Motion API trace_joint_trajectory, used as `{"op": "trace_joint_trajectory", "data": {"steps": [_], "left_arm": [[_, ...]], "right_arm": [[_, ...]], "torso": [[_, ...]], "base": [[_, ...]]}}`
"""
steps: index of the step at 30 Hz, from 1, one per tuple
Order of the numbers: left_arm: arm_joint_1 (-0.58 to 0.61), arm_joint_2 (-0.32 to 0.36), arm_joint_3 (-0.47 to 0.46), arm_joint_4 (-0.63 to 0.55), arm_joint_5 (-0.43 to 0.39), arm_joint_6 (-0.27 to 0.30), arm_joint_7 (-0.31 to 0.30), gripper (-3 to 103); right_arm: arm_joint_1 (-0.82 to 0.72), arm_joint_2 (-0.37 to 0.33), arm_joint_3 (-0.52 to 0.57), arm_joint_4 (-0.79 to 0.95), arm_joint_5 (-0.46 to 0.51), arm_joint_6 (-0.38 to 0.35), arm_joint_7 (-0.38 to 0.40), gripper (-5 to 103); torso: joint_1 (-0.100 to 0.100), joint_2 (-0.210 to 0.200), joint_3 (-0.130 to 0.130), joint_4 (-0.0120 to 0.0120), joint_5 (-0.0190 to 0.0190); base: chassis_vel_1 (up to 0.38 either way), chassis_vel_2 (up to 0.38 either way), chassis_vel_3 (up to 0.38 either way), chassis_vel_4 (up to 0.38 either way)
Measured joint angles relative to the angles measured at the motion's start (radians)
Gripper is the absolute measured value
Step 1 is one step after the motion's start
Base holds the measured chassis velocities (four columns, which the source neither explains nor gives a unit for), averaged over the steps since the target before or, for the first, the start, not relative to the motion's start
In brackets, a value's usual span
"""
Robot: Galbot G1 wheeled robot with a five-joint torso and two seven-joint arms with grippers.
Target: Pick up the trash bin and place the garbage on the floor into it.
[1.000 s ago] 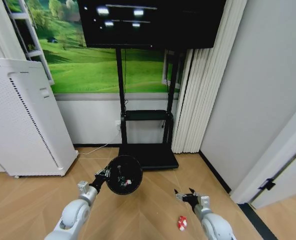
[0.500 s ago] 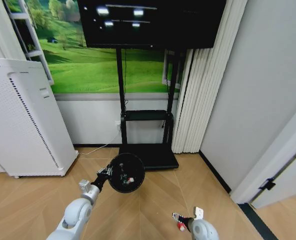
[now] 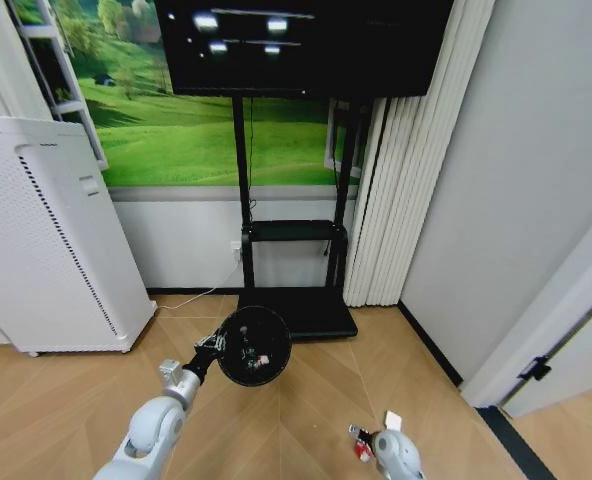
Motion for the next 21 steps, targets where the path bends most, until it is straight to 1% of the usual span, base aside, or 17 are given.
{"op": "trace_joint_trajectory", "data": {"steps": [12, 18, 19, 20, 21], "left_arm": [[-0.003, 0.003, -0.006, -0.003, -0.008, 0.001, 0.000, 7], [-0.003, 0.002, -0.005, -0.003, -0.008, 0.001, 0.000, 7], [-0.003, 0.003, -0.005, -0.003, -0.009, 0.001, 0.000, 7], [-0.003, 0.003, -0.005, -0.003, -0.009, 0.001, 0.000, 7], [-0.004, 0.004, -0.005, -0.003, -0.010, 0.001, 0.000, 7]], "right_arm": [[0.013, 0.019, 0.008, -0.061, -0.041, 0.001, -0.001, 100], [0.020, 0.035, 0.013, -0.106, -0.080, 0.025, -0.016, 100], [0.023, 0.038, 0.015, -0.114, -0.087, 0.031, -0.019, 103], [0.023, 0.038, 0.015, -0.114, -0.087, 0.031, -0.019, 103], [0.026, 0.042, 0.016, -0.121, -0.093, 0.036, -0.022, 100]], "torso": [[0.000, 0.000, 0.000, -0.0001, 0.0001], [0.000, 0.000, 0.000, -0.0001, 0.0000], [0.000, 0.000, 0.000, -0.0001, 0.0000], [0.000, 0.000, 0.000, -0.0001, 0.0000], [0.000, 0.000, 0.000, -0.0001, 0.0001]], "base": [[0.000, 0.000, 0.000, 0.000], [0.000, 0.000, 0.000, 0.000], [0.000, 0.000, 0.000, 0.000], [0.000, 0.000, 0.000, 0.000], [0.000, 0.000, 0.000, 0.000]]}}
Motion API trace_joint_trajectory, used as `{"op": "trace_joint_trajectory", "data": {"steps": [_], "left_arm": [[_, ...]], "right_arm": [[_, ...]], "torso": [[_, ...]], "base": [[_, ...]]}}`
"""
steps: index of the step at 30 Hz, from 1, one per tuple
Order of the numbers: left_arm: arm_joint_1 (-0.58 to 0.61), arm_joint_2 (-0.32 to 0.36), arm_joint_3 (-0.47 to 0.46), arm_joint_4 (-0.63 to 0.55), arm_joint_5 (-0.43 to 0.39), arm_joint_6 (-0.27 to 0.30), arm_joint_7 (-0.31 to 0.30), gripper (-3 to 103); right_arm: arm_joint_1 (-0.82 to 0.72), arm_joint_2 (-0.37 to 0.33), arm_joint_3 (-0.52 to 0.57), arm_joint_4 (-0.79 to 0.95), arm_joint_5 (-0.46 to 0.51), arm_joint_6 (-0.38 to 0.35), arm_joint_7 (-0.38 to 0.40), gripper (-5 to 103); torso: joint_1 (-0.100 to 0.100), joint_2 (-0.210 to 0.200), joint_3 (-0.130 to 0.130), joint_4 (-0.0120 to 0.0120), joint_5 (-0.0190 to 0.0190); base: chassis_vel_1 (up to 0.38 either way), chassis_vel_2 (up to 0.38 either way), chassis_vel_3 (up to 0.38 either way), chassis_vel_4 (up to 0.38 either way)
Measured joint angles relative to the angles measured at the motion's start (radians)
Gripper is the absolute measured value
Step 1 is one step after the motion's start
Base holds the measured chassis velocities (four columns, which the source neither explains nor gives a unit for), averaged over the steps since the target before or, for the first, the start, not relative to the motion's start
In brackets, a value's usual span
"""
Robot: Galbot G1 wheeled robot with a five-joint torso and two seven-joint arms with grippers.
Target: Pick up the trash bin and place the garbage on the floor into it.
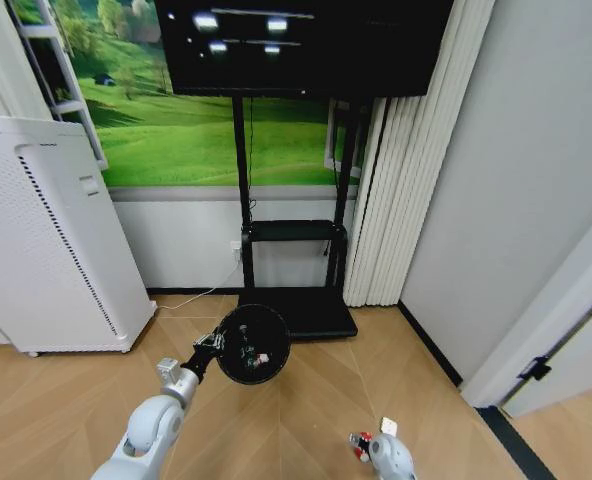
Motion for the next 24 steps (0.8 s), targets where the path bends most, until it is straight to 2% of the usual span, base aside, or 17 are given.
{"op": "trace_joint_trajectory", "data": {"steps": [1, 2, 3, 5, 7, 10, 13, 14, 18, 20, 21, 23, 24], "left_arm": [[0.000, 0.002, 0.000, -0.001, -0.002, 0.000, 0.000, 7], [0.000, 0.002, 0.000, -0.001, -0.002, 0.000, 0.000, 7], [-0.001, 0.004, 0.000, -0.002, -0.003, 0.001, 0.000, 7], [-0.001, 0.005, 0.000, -0.002, -0.003, 0.001, 0.000, 7], [-0.001, 0.005, 0.000, -0.002, -0.004, 0.001, 0.000, 7], [-0.001, 0.006, 0.000, -0.002, -0.004, 0.001, 0.000, 7], [-0.001, 0.006, 0.000, -0.003, -0.005, 0.001, 0.000, 7], [-0.001, 0.006, 0.000, -0.003, -0.005, 0.001, 0.000, 7], [0.002, 0.005, 0.002, -0.003, -0.005, 0.002, 0.000, 7], [0.003, 0.005, 0.002, -0.003, -0.005, 0.002, 0.000, 7], [0.004, 0.005, 0.001, -0.004, -0.005, 0.002, 0.000, 7], [0.004, 0.005, -0.001, -0.004, -0.005, 0.002, -0.001, 7], [0.004, 0.005, -0.002, -0.004, -0.005, 0.002, -0.001, 7]], "right_arm": [[0.001, 0.002, 0.001, -0.004, -0.003, 0.003, -0.003, 95], [0.001, 0.002, 0.001, -0.004, -0.003, 0.003, -0.003, 95], [0.001, 0.002, 0.001, -0.005, -0.008, 0.005, -0.005, 84], [0.001, 0.002, 0.002, -0.005, -0.011, 0.006, -0.006, 84], [0.000, 0.002, 0.002, -0.005, -0.014, 0.007, -0.007, 73], [-0.002, 0.002, 0.002, -0.004, -0.014, 0.007, -0.007, 68], [-0.012, 0.000, 0.002, 0.006, -0.016, 0.008, -0.009, 51], [-0.012, 0.000, 0.002, 0.006, -0.016, 0.008, -0.009, 51], [-0.041, -0.001, 0.004, 0.042, -0.021, 0.012, -0.010, 39], [-0.052, -0.002, 0.007, 0.064, -0.022, 0.013, -0.010, 39], [-0.060, -0.004, 0.009, 0.084, -0.021, 0.013, -0.012, 33], [-0.066, -0.007, 0.012, 0.104, -0.021, 0.014, -0.012, 33], [-0.073, -0.009, 0.015, 0.122, -0.020, 0.014, -0.013, 26]], "torso": [[0.000, 0.000, 0.000, 0.0000, 0.0000], [0.000, 0.000, 0.000, 0.0000, 0.0000], [0.000, 0.000, 0.000, 0.0000, 0.0000], [0.000, 0.000, 0.000, 0.0000, 0.0000], [0.000, 0.000, 0.000, 0.0000, -0.0001], [0.000, 0.000, 0.000, 0.0000, 0.0000], [0.000, 0.000, 0.000, 0.0000, -0.0001], [0.000, 0.000, 0.000, 0.0000, -0.0001], [0.000, 0.000, 0.000, 0.0000, 0.0000], [0.000, 0.000, 0.000, 0.0000, 0.0001], [0.000, 0.000, 0.000, 0.0000, 0.0001], [0.000, 0.000, 0.000, 0.0000, 0.0000], [0.000, 0.000, 0.000, 0.0000, 0.0000]], "base": [[0.000, 0.000, 0.000, 0.000], [0.000, 0.000, 0.000, 0.000], [0.000, 0.000, 0.000, 0.000], [0.000, 0.000, 0.000, 0.000], [0.000, 0.000, 0.000, 0.000], [0.000, 0.000, 0.000, 0.000], [0.000, 0.000, 0.000, 0.000], [0.000, 0.000, 0.000, 0.000], [0.000, 0.000, 0.000, 0.000], [0.000, 0.000, 0.000, 0.000], [0.000, 0.000, 0.000, 0.000], [0.000, 0.000, 0.000, 0.000], [0.000, 0.000, 0.000, 0.000]]}}
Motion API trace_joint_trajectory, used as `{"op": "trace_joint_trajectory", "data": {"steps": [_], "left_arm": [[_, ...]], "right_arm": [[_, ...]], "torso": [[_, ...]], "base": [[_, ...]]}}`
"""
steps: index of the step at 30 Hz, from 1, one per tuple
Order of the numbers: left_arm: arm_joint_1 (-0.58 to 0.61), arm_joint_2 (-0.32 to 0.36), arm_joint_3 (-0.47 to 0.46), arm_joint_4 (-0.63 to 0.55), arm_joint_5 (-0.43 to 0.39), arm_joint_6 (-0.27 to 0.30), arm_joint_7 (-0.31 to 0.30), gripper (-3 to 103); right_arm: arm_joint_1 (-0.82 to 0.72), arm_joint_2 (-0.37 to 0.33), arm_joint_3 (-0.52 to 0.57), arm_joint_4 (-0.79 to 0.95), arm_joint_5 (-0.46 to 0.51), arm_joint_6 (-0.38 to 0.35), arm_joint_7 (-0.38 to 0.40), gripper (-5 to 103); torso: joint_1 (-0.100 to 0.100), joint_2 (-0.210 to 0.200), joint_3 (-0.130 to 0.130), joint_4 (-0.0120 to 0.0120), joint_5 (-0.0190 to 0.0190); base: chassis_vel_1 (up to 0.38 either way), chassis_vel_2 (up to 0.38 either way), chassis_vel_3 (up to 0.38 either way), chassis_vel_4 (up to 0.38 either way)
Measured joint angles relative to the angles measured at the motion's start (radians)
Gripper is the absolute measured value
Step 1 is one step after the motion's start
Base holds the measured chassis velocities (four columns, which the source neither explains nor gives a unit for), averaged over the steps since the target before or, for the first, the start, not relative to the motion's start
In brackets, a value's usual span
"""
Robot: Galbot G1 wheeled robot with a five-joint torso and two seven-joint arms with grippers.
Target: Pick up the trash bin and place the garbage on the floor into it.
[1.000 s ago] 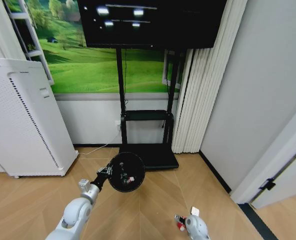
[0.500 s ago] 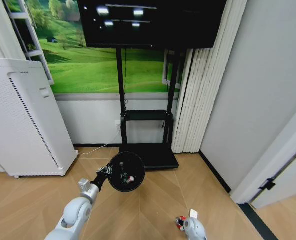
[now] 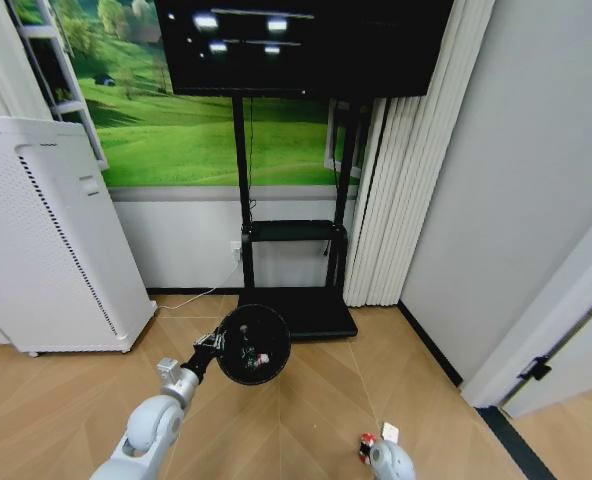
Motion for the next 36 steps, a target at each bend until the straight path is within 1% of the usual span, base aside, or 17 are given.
{"op": "trace_joint_trajectory", "data": {"steps": [1, 3, 7, 10, 13, 21, 27, 29, 31, 32, 34, 35, 36], "left_arm": [[0.000, 0.000, 0.000, 0.000, 0.000, 0.000, 0.000, 7], [0.001, 0.001, -0.003, 0.001, 0.000, 0.000, 0.000, 7], [0.002, 0.001, -0.004, 0.003, 0.000, 0.000, 0.000, 7], [0.001, -0.001, -0.006, 0.008, 0.000, 0.000, 0.001, 7], [0.001, -0.004, -0.006, 0.011, -0.001, -0.001, 0.003, 7], [-0.002, -0.005, -0.014, 0.022, -0.004, -0.003, 0.007, 7], [0.003, -0.008, -0.036, 0.046, -0.005, -0.010, 0.008, 7], [0.002, -0.010, -0.045, 0.064, -0.004, -0.013, 0.008, 7], [-0.007, -0.013, -0.047, 0.090, -0.003, -0.016, 0.008, 7], [-0.007, -0.013, -0.047, 0.090, -0.003, -0.016, 0.008, 7], [-0.025, -0.019, -0.031, 0.119, -0.003, -0.016, 0.006, 7], [-0.025, -0.019, -0.031, 0.119, -0.003, -0.016, 0.006, 7], [-0.032, -0.023, -0.020, 0.130, -0.003, -0.016, 0.004, 7]], "right_arm": [[0.000, 0.000, 0.000, 0.000, 0.000, 0.000, 0.000, 26], [-0.016, -0.007, 0.005, 0.047, 0.006, 0.000, 0.000, 21], [-0.032, -0.015, 0.015, 0.108, 0.019, 0.000, 0.001, 21], [-0.059, -0.033, 0.029, 0.201, 0.043, -0.005, 0.008, 21], [-0.067, -0.044, 0.031, 0.222, 0.049, -0.005, 0.011, 21], [-0.073, -0.044, 0.037, 0.229, 0.048, -0.007, 0.007, 21], [-0.077, -0.042, 0.055, 0.282, 0.045, 0.014, -0.040, 21], [-0.087, -0.048, 0.064, 0.340, 0.050, 0.042, -0.083, 21], [-0.105, -0.053, 0.077, 0.434, 0.088, 0.073, -0.123, 21], [-0.105, -0.053, 0.077, 0.434, 0.088, 0.073, -0.123, 21], [-0.129, -0.051, 0.085, 0.543, 0.114, 0.082, -0.157, 21], [-0.129, -0.051, 0.085, 0.543, 0.114, 0.082, -0.157, 21], [-0.139, -0.050, 0.083, 0.588, 0.119, 0.083, -0.162, 21]], "torso": [[0.000, 0.000, 0.000, 0.0000, 0.0000], [0.000, 0.000, 0.000, 0.0000, 0.0001], [0.000, 0.000, 0.000, 0.0000, 0.0001], [0.000, 0.000, 0.000, 0.0000, 0.0000], [0.000, 0.000, 0.000, 0.0000, 0.0000], [0.000, 0.000, 0.000, 0.0000, 0.0000], [0.000, 0.000, 0.000, 0.0000, 0.0001], [0.000, 0.000, 0.000, 0.0003, 0.0001], [0.000, 0.000, 0.000, 0.0003, -0.0004], [0.000, 0.000, 0.000, 0.0003, -0.0004], [0.000, 0.000, 0.000, 0.0000, 0.0000], [0.000, 0.000, 0.000, 0.0000, 0.0000], [0.000, 0.000, 0.000, -0.0001, -0.0003]], "base": [[0.000, 0.000, 0.000, 0.000], [0.000, 0.000, 0.000, 0.000], [0.000, 0.000, 0.000, 0.000], [0.000, 0.000, 0.000, 0.000], [0.000, 0.000, 0.000, 0.000], [0.000, 0.000, 0.000, 0.000], [0.000, 0.000, 0.000, 0.000], [0.000, 0.000, 0.000, 0.000], [0.000, 0.000, 0.000, 0.000], [0.000, 0.000, 0.000, 0.000], [0.000, 0.000, 0.000, 0.000], [0.000, 0.000, 0.000, 0.000], [0.000, 0.000, 0.000, 0.000]]}}
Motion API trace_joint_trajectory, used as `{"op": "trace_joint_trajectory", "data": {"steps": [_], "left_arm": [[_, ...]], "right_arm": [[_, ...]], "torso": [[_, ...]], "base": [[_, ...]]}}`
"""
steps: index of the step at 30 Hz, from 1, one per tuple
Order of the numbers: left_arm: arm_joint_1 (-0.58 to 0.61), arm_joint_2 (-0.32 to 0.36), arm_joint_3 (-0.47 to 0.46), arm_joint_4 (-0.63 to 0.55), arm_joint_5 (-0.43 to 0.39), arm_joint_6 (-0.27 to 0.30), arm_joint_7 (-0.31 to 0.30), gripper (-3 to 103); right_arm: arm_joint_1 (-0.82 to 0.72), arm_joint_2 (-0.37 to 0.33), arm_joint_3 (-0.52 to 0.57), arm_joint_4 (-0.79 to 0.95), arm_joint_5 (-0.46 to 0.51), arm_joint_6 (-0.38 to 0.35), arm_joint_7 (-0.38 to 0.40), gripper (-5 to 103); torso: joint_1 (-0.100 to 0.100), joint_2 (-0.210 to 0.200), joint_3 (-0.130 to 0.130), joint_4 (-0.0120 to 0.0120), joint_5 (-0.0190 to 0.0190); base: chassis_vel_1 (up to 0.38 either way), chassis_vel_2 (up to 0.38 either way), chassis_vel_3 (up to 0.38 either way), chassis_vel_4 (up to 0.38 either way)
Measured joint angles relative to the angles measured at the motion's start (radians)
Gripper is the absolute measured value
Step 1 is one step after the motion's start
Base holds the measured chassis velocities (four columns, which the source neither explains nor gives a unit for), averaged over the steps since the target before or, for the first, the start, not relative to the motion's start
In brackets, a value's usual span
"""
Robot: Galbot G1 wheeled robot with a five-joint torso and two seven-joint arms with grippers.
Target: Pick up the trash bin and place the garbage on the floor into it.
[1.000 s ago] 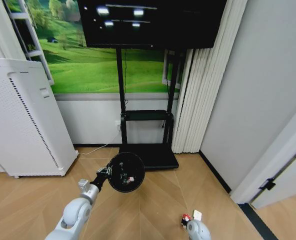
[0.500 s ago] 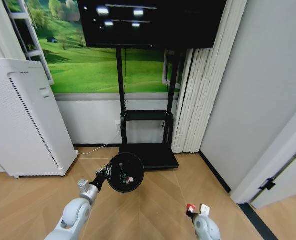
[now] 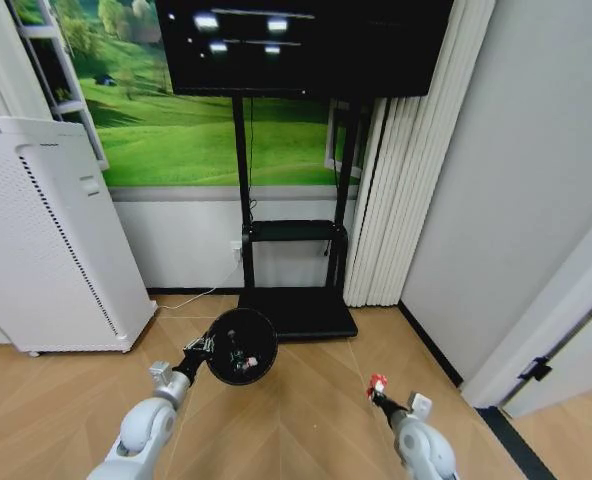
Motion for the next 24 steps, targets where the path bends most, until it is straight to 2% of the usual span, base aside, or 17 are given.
{"op": "trace_joint_trajectory", "data": {"steps": [5, 11, 24], "left_arm": [[-0.037, -0.024, 0.071, 0.044, 0.011, 0.006, -0.012, 7], [-0.061, -0.051, 0.131, 0.069, 0.030, 0.008, -0.020, 7], [-0.089, -0.138, 0.258, 0.088, 0.073, 0.015, -0.052, 7]], "right_arm": [[-0.027, 0.002, -0.059, 0.209, 0.016, -0.023, -0.015, 21], [-0.029, -0.018, -0.128, 0.302, 0.017, -0.051, -0.032, 21], [0.022, -0.048, -0.304, 0.194, -0.110, -0.025, -0.064, 21]], "torso": [[0.000, 0.000, 0.000, 0.0001, 0.0004], [0.000, 0.000, 0.000, 0.0000, 0.0003], [0.000, 0.000, 0.000, 0.0001, 0.0004]], "base": [[0.000, 0.000, 0.000, 0.000], [0.000, 0.000, 0.000, 0.000], [0.000, 0.000, 0.000, 0.000]]}}
